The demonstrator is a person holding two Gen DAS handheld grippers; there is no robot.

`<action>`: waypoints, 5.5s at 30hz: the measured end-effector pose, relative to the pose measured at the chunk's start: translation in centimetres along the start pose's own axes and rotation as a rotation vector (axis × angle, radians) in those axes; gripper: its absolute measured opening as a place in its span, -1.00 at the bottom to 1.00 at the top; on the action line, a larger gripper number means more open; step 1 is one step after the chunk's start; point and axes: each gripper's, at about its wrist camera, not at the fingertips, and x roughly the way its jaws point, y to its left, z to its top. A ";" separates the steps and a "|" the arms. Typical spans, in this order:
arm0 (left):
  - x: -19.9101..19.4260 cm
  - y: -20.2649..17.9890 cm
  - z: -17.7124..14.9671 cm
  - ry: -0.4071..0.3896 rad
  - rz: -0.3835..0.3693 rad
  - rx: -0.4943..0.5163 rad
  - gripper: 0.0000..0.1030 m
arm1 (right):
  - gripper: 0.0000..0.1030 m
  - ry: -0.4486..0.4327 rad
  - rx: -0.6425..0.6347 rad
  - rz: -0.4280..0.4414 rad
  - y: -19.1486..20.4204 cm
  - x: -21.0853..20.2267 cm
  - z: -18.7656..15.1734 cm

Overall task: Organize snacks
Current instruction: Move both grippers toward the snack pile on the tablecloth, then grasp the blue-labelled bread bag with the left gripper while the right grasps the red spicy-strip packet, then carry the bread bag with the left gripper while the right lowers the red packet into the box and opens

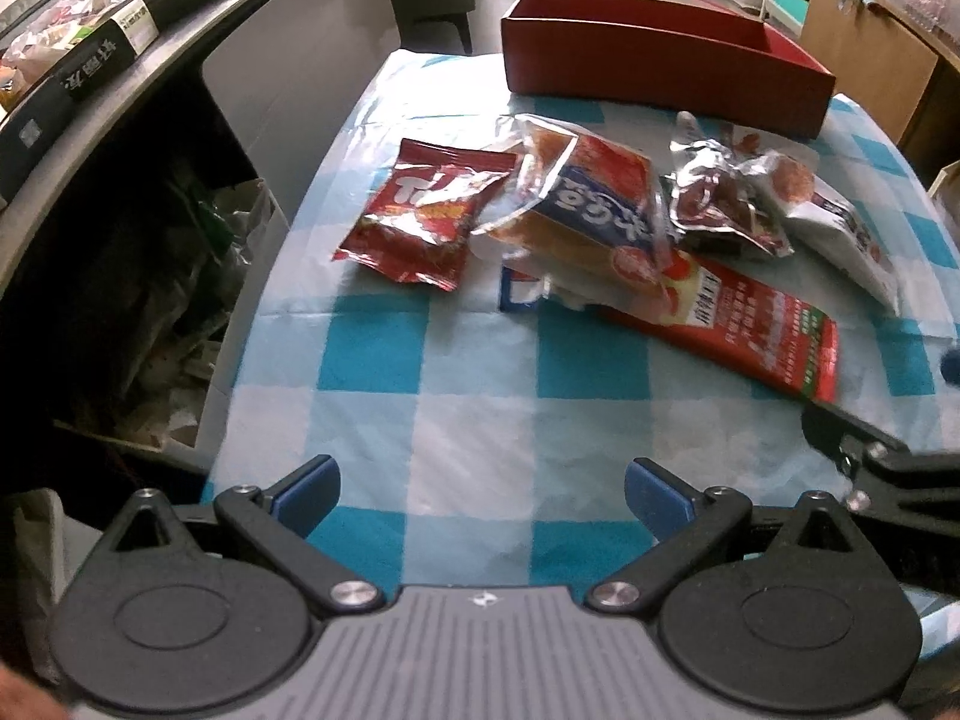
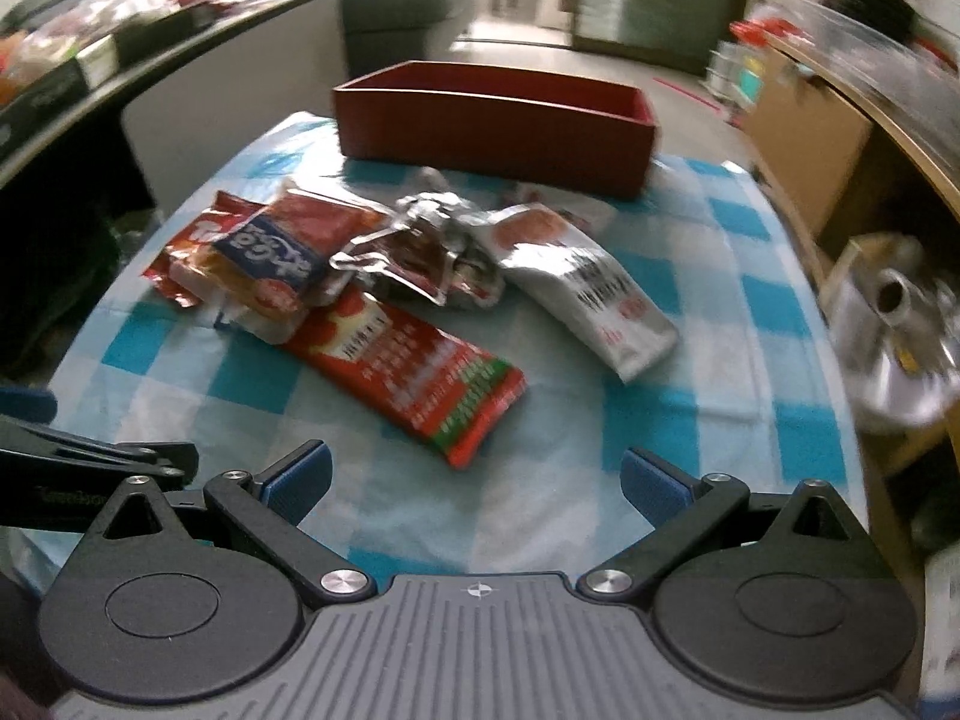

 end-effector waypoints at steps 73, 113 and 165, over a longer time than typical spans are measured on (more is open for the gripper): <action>6.4 -4.3 9.1 0.061 -0.098 0.143 0.48 | 0.42 0.163 -0.226 0.279 1.2 3.8 0.7; 3.1 4.0 0.5 0.140 -0.196 -0.048 0.56 | 0.38 0.178 -0.110 0.215 1.2 2.4 -2.1; -0.7 -3.2 -0.5 -0.037 -0.105 0.117 -0.21 | 0.08 0.100 0.013 0.232 -2.4 1.9 -0.3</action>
